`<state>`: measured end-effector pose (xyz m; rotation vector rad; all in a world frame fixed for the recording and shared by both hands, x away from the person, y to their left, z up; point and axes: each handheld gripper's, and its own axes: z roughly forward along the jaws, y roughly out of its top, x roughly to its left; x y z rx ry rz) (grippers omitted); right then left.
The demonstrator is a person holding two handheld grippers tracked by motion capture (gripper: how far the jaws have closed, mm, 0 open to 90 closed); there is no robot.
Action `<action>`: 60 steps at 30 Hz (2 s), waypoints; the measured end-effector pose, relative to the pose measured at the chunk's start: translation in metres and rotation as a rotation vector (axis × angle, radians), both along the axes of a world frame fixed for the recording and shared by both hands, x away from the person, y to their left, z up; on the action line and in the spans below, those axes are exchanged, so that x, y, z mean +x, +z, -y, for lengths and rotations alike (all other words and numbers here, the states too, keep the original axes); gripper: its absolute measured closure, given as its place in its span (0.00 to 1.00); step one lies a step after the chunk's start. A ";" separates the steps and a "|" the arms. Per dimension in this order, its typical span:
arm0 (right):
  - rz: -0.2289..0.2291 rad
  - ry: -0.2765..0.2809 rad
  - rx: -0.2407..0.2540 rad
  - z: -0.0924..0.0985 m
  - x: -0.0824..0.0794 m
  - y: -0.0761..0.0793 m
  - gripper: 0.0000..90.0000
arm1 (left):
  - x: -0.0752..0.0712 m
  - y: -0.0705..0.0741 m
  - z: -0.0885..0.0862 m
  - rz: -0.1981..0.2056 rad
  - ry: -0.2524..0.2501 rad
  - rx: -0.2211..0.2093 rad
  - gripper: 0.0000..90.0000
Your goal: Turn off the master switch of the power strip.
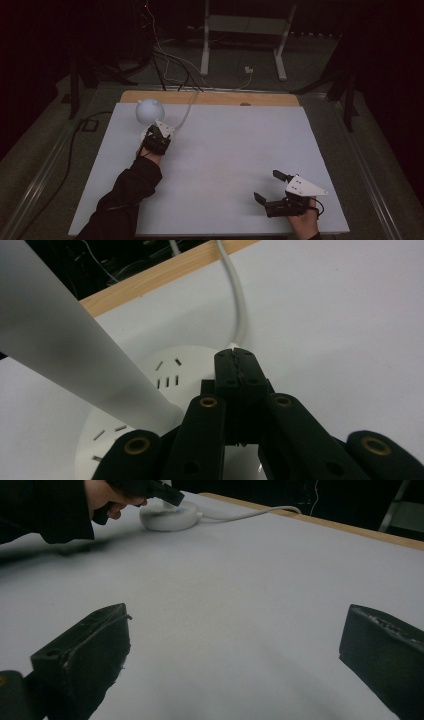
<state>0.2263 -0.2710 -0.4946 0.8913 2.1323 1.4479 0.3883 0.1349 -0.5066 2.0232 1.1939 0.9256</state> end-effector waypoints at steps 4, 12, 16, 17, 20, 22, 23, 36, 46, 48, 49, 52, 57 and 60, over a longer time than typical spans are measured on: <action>0.001 0.002 0.000 0.000 0.000 0.000 0.00 | 0.000 -0.003 0.003 0.015 -0.005 0.050 1.00; 0.001 0.002 0.002 0.000 0.000 0.000 0.00 | 0.004 -0.008 0.001 -0.003 0.010 0.059 1.00; 0.001 0.004 0.002 0.000 0.000 0.001 0.00 | 0.004 -0.008 0.000 0.001 0.002 0.058 1.00; 0.001 0.003 0.002 0.000 0.000 0.001 0.00 | 0.004 -0.008 0.000 0.002 0.000 0.061 1.00; -0.001 0.004 0.001 0.000 0.000 0.000 0.00 | 0.005 -0.008 0.001 -0.004 0.002 0.064 1.00; -0.001 0.004 0.000 0.000 0.000 0.000 0.00 | 0.005 -0.007 0.001 -0.007 -0.010 0.047 1.00; -0.001 0.004 0.000 0.000 0.000 0.000 0.00 | 0.004 -0.008 0.002 -0.005 -0.013 0.058 1.00; -0.003 0.005 -0.005 -0.001 -0.001 0.000 0.00 | 0.007 -0.008 0.001 -0.023 -0.022 0.101 1.00; -0.005 0.004 -0.009 -0.002 -0.001 0.000 0.00 | 0.008 -0.007 0.002 -0.031 -0.042 0.131 1.00; -0.005 0.005 -0.013 -0.003 0.000 -0.001 0.00 | 0.007 -0.007 0.005 -0.033 -0.052 0.169 1.00; -0.005 0.005 -0.013 -0.003 0.000 -0.001 0.00 | 0.007 -0.007 0.005 -0.033 -0.052 0.169 1.00; -0.004 0.005 -0.013 -0.003 -0.001 0.000 0.00 | 0.007 -0.006 0.006 -0.033 -0.066 0.197 1.00; -0.004 0.005 -0.011 -0.003 -0.001 0.000 0.00 | 0.008 -0.005 0.007 -0.048 -0.073 0.216 1.00; -0.010 0.004 -0.008 -0.002 0.000 -0.001 0.00 | 0.009 -0.004 0.007 -0.061 -0.079 0.218 1.00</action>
